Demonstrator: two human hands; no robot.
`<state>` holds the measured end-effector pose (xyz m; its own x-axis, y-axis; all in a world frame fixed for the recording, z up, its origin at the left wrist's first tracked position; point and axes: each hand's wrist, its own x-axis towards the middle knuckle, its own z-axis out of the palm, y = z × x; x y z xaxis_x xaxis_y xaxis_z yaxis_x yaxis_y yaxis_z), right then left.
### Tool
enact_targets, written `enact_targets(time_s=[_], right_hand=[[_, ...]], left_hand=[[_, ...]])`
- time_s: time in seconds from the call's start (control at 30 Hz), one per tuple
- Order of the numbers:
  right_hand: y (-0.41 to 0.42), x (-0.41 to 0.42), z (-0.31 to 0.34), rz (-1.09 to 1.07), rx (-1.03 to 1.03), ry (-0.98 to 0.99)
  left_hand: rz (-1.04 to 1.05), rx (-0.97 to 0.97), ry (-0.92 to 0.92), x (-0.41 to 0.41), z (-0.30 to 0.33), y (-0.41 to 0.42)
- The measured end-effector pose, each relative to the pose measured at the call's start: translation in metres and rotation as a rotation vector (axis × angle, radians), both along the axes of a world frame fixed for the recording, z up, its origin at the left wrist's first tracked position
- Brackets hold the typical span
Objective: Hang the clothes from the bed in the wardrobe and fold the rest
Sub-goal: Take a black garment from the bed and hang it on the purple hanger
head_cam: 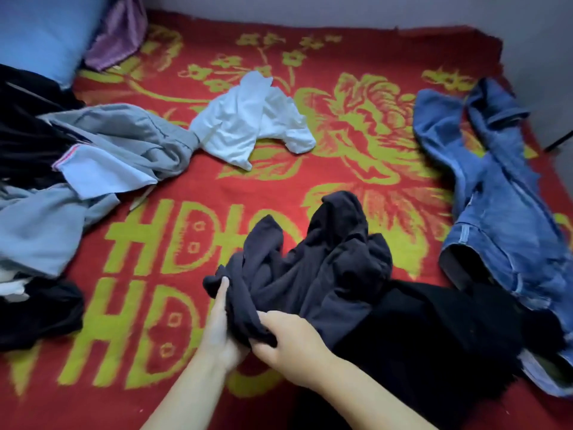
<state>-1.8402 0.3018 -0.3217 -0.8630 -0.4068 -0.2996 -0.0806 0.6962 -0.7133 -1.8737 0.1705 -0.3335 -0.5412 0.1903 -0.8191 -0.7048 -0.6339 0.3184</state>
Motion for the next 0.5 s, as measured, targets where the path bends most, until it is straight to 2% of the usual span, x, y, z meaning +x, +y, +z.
enact_targets(time_s=[0.17, 0.37, 0.5], right_hand=[[-0.01, 0.018, 0.054, 0.152, 0.11, 0.015], [-0.018, 0.03, 0.115, 0.11, 0.115, 0.099], [0.002, 0.03, 0.153, -0.036, -0.092, 0.068]], left_hand=[[-0.026, -0.06, 0.067, 0.009, 0.063, -0.022], [0.191, -0.029, 0.211, 0.034, 0.134, -0.059], [0.266, -0.089, 0.322, 0.061, 0.172, -0.083]])
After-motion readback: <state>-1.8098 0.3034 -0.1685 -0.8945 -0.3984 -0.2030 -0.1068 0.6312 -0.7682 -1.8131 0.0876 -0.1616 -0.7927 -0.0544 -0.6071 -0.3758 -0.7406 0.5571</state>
